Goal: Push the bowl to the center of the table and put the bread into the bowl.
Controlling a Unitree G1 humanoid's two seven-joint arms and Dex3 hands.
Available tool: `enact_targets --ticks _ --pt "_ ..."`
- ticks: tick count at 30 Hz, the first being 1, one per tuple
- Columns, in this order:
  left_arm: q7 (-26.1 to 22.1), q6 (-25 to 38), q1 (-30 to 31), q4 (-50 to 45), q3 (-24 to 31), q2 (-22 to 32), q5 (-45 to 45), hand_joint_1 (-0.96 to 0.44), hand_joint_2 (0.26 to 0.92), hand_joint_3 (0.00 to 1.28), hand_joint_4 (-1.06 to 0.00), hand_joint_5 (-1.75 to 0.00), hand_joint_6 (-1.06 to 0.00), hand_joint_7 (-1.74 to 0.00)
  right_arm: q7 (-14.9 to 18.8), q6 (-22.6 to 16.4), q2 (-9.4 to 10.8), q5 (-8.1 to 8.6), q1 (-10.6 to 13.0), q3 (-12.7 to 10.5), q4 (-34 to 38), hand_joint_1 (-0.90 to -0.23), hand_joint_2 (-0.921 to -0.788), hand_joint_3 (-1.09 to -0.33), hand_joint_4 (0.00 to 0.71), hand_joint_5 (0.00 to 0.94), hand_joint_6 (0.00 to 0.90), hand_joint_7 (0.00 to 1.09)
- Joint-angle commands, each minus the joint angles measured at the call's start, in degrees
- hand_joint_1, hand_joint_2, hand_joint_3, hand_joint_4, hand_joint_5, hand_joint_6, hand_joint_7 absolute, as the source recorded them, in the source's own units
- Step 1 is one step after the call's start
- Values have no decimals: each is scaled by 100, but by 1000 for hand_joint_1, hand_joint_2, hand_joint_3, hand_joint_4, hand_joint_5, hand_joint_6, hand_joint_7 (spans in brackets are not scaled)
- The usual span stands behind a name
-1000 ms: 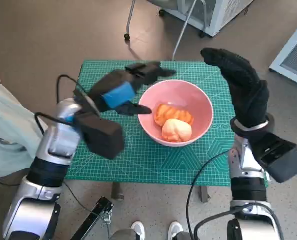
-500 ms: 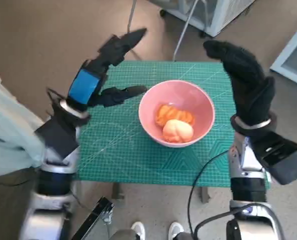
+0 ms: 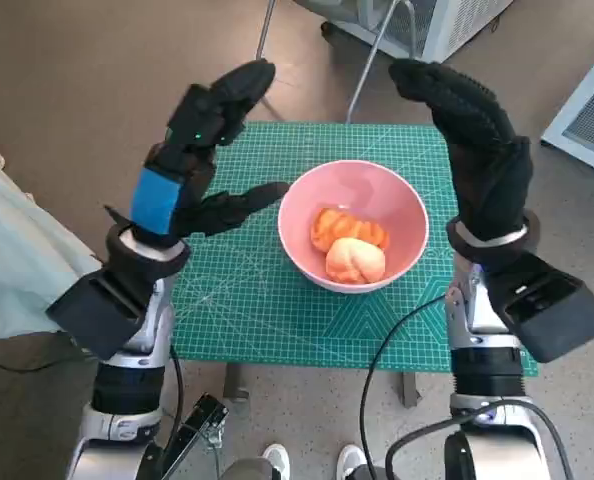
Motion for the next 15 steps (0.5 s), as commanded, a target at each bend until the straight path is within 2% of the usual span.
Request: enact_targets --ticks 1,7,12,15 --pt "103 -105 22 92 91 -71 -55 -250 921 155 -364 -6 -129 -577 -71 38 -4 -98 36 53 -33 -638 -921 -758 282 14 -1 853" --pt "193 -99 25 106 123 -99 -17 -173 921 215 -366 -6 -139 -572 -102 26 -44 -200 67 89 -102 -629 -921 -781 282 14 -1 851" --pt "220 -59 38 93 144 -111 -44 -146 919 246 -368 -6 -154 -545 -109 55 -61 -215 83 96 -132 -627 -921 -792 280 13 -1 847" --pt "232 -38 44 67 150 -120 -55 -106 893 329 -371 -3 -190 -488 -98 49 -61 -205 74 91 -96 -630 -921 -795 280 12 -1 844"
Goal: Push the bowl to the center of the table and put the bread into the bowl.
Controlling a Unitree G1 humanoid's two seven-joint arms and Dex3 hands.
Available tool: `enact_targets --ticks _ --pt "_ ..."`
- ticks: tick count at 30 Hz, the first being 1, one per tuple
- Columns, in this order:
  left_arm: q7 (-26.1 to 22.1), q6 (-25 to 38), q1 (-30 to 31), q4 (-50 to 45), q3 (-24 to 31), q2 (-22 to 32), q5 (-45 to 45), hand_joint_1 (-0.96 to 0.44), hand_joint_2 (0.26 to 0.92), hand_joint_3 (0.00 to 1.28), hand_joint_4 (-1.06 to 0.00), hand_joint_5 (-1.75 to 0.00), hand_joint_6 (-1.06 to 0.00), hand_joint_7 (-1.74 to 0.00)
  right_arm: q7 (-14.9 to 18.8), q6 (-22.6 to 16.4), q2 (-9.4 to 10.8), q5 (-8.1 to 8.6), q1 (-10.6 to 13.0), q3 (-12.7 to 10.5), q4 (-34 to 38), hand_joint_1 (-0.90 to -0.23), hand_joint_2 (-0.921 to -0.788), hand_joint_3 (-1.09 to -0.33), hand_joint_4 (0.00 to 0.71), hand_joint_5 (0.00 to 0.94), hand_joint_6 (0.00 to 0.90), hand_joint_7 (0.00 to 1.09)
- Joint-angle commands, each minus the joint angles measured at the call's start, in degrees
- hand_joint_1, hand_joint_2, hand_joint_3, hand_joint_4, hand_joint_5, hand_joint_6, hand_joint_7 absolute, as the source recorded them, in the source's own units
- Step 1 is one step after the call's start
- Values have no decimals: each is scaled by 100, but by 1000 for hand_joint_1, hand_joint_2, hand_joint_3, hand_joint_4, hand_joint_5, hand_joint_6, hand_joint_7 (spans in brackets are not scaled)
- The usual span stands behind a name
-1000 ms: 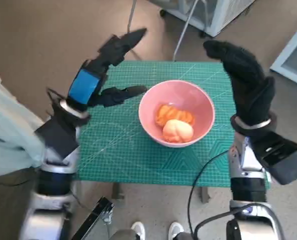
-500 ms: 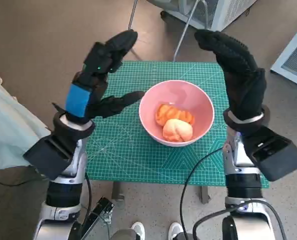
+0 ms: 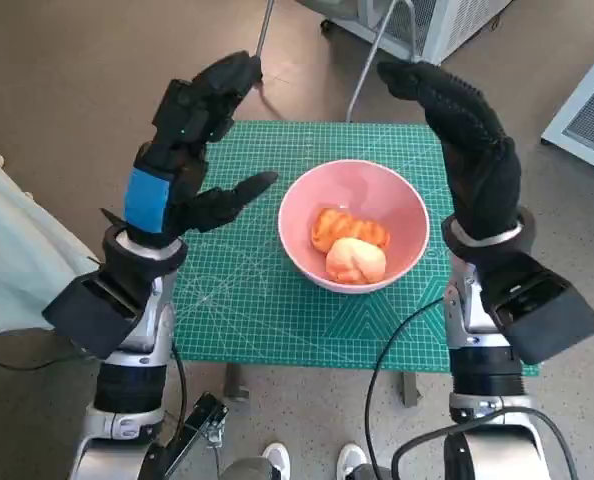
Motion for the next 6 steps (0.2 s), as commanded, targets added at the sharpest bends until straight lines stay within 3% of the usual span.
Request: enact_targets --ticks 1,6 --pt "55 8 43 -25 40 -36 -51 -100 880 359 -371 -3 -195 -480 -15 40 -45 -8 64 25 37 -630 -921 -795 280 12 -1 844" --pt "110 -20 60 -51 35 -74 -6 -55 736 698 -376 -1 -221 -460 -23 46 -31 10 61 24 55 -631 -921 -795 281 13 -1 842"
